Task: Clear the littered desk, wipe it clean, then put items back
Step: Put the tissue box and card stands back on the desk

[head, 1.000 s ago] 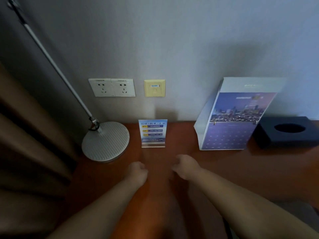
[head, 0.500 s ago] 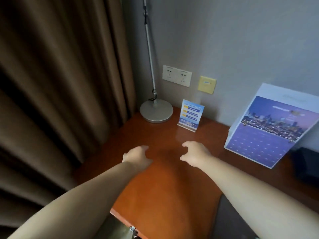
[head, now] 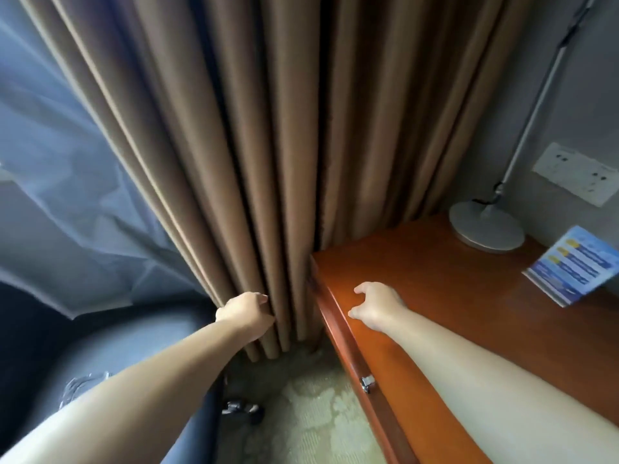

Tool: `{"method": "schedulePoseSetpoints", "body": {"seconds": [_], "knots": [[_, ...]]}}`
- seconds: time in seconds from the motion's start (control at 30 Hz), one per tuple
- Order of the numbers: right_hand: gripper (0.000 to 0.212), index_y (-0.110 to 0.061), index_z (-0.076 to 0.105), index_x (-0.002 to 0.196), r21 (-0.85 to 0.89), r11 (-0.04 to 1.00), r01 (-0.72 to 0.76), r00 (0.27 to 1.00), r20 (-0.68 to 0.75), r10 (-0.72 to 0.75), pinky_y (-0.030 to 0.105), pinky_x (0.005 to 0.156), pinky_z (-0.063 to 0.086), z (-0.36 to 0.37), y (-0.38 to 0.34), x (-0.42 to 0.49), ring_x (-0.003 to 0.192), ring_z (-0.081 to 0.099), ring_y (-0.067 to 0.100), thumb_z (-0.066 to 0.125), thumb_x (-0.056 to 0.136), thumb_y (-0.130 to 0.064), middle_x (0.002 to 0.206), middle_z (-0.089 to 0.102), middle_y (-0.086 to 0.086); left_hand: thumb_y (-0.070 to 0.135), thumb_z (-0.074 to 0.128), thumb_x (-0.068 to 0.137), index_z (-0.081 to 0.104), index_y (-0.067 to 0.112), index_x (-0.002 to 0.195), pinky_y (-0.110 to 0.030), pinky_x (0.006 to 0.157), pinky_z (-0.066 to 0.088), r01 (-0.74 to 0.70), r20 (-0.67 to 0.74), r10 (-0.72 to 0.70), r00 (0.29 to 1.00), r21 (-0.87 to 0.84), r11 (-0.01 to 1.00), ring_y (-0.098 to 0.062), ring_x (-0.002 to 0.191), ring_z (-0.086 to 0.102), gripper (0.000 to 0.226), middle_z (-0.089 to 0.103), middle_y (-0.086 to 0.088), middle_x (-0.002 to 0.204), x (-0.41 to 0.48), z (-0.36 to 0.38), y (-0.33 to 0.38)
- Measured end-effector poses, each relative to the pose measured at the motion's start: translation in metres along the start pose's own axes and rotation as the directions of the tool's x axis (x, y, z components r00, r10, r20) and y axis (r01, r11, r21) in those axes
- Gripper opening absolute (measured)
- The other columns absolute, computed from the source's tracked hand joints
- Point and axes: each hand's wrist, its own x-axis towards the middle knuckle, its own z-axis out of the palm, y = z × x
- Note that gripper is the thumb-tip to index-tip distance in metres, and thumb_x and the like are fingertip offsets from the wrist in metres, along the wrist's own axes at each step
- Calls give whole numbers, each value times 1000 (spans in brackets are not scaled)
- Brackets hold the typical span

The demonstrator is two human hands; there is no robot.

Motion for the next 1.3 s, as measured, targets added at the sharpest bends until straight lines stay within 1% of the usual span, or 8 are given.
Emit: {"method": "schedulePoseSetpoints", "body": {"seconds": [0.27, 0.37, 0.5, 0.63, 0.83, 0.97, 1.13, 1.3], "knots": [[54, -19, 50, 133, -85, 979, 187, 963, 211, -166, 24, 90, 42, 82, -138, 3, 112, 57, 23, 66, 82, -27, 123, 61, 6, 30, 57, 81, 43, 30, 139, -28, 101, 39, 299, -51, -314, 948, -199, 933, -17, 127, 48, 60, 52, 6, 138, -35, -18, -177], [52, -18, 54, 130, -102, 957, 271, 935, 264, -236, 25, 96, 41, 128, -195, -6, 118, 54, 23, 67, 81, -28, 129, 58, 5, 28, 56, 81, 45, 29, 136, -24, 88, 41, 409, -30, -431, 902, -264, 874, -16, 121, 52, 56, 53, 6, 135, -50, -23, -252], [54, -16, 51, 133, -96, 949, 301, 898, 362, -248, 24, 98, 39, 195, -264, -23, 121, 51, 21, 67, 83, -25, 132, 56, 5, 36, 57, 73, 59, 26, 116, -26, 79, 49, 494, 40, -510, 859, -326, 806, -19, 94, 63, 44, 66, 5, 106, -64, -26, -346], [56, -16, 49, 135, -88, 959, 270, 870, 449, -204, 24, 98, 40, 260, -318, -42, 121, 52, 20, 67, 83, -24, 133, 54, 4, 24, 58, 81, 52, 19, 132, -25, 94, 44, 529, 83, -553, 829, -437, 728, -19, 116, 56, 52, 58, -2, 129, -77, -22, -422], [55, -17, 49, 135, 3, 992, 124, 822, 559, -105, 20, 84, 42, 346, -361, -58, 98, 57, 16, 68, 83, -22, 110, 57, 1, 21, 60, 87, 42, 14, 141, -28, 101, 38, 563, 195, -621, 760, -674, 477, -24, 124, 49, 57, 45, -7, 142, -66, -7, -487], [49, -23, 50, 133, 101, 994, 49, 830, 549, -97, 24, 86, 44, 382, -369, -47, 107, 54, 15, 64, 86, -20, 129, 52, 1, 23, 56, 90, 25, 23, 148, -34, 107, 28, 585, 175, -672, 720, -674, 451, -28, 139, 26, 66, 10, -2, 158, -45, 4, -505], [52, -17, 47, 135, 254, 955, -156, 835, 551, -10, 24, 85, 38, 435, -376, 8, 105, 51, 15, 61, 86, -8, 127, 51, 2, 17, 59, 90, 34, 16, 145, -30, 108, 28, 497, 295, -618, 729, -849, 182, -20, 134, 38, 60, 36, -5, 149, 14, 40, -527], [50, -19, 44, 135, 297, 837, -460, 725, 670, 161, 36, 91, 46, 502, -368, 61, 101, 55, 18, 56, 88, -4, 105, 57, 2, 14, 60, 89, 44, 12, 138, -33, 109, 33, 494, 370, -626, 686, -869, 29, -20, 129, 44, 52, 43, -4, 143, 81, 98, -541]]}}
